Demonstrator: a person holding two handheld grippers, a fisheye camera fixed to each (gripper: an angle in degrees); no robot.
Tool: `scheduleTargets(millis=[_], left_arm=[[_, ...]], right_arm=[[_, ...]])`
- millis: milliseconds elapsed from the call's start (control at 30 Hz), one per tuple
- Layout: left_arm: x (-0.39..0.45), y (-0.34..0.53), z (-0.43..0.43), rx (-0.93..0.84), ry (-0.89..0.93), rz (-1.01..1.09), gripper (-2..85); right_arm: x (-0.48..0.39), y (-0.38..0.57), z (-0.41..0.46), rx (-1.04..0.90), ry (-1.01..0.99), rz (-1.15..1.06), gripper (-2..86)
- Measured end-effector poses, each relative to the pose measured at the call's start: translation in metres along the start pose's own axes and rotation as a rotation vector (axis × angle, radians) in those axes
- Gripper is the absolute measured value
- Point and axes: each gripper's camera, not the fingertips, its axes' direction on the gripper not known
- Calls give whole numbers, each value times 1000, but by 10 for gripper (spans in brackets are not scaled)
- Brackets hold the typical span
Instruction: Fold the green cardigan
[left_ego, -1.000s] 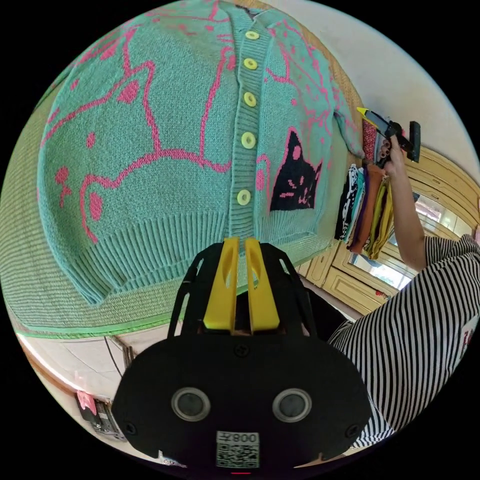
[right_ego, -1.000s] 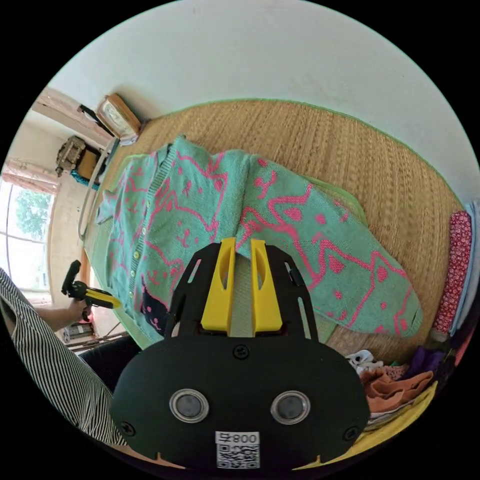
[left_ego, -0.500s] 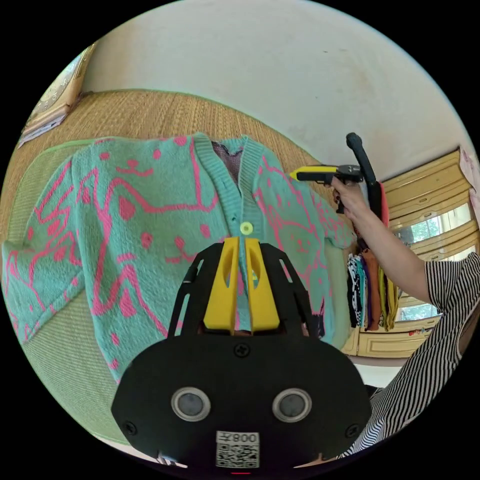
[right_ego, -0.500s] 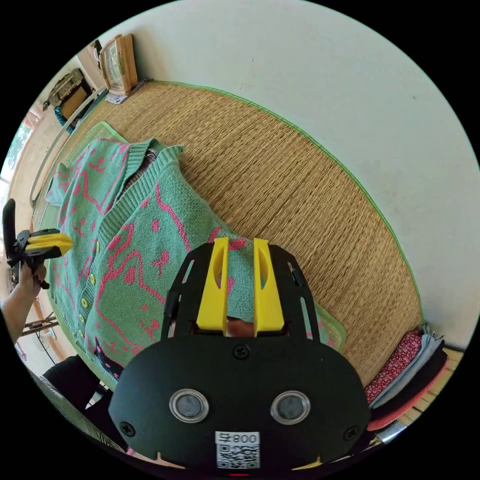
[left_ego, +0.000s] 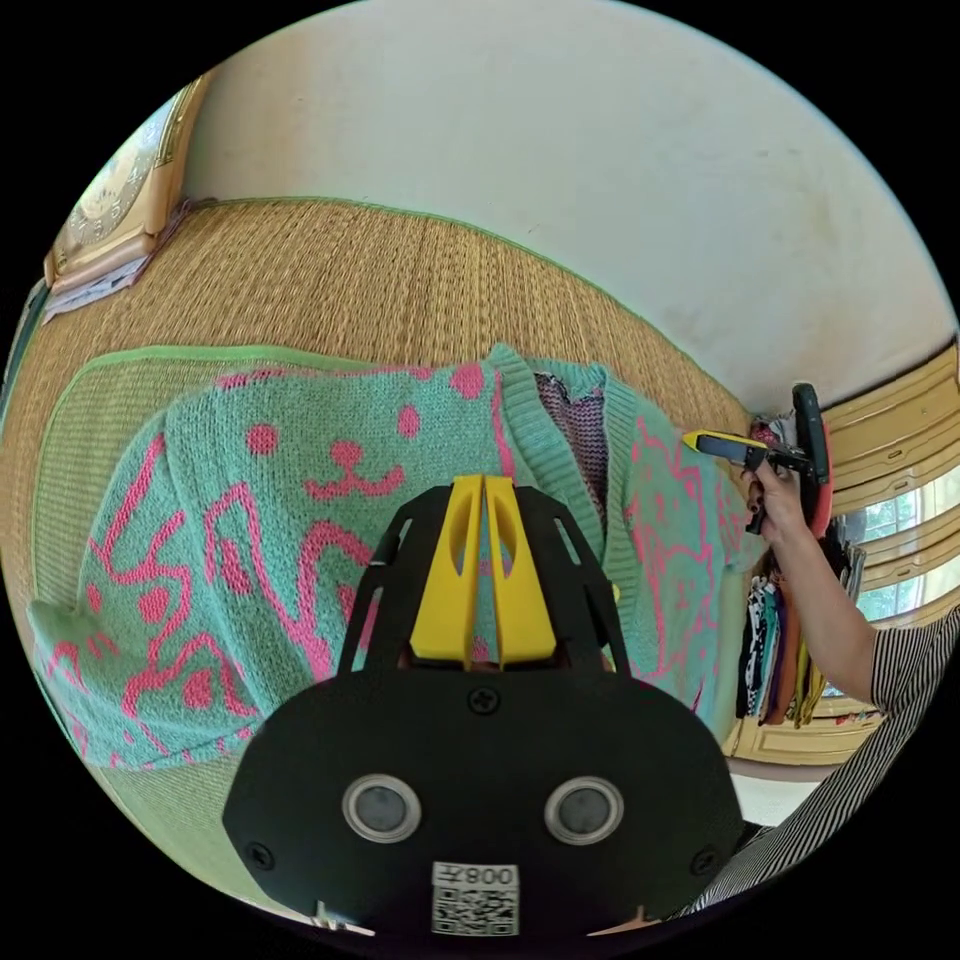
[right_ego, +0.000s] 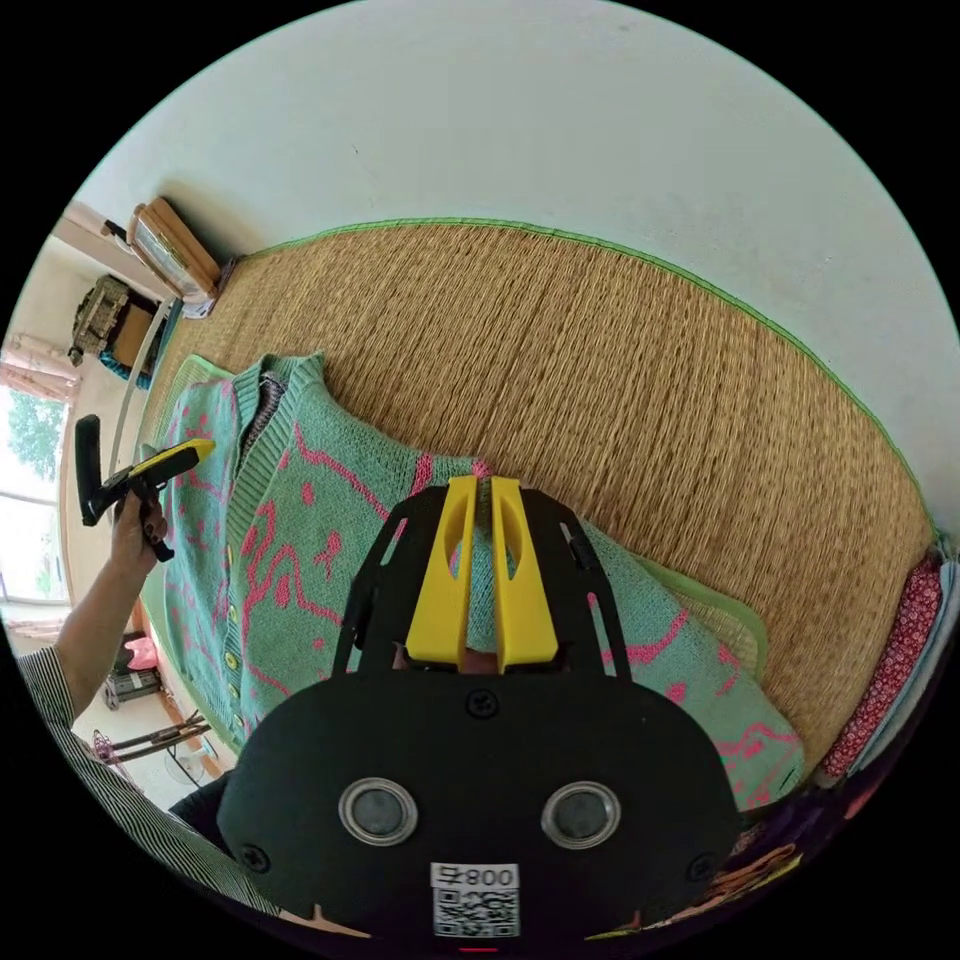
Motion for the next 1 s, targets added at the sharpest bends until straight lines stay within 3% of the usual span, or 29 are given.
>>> scheduleTargets(millis=[200,300,467,567,767,900,1000], left_arm=[[-18,-17,1,-38,-31,-36,1],[-23,-13,-8,-14,-1,-78,1],[-12,-13,-18,17,13,-7,1],[-16,-18,-13,-25,-27,16,1],[-32,-16,-23,-7,6,-15,1],[-33,1,-51,68,65,-17,1],[-36,32,-71,96,101,-12,2]], right_arm=[[-32,20,-24,145,86,13,11],[-57,23,-30,209,4,-63,5],[-101,0,9,150,-82,-218,2],[-109,-19,58,4,38,-237,2],[-84,-15,65,83,-15,-93,1],[-95,-5,55,102,-15,-142,0],[-111,27,39,118,-135,-210,1]])
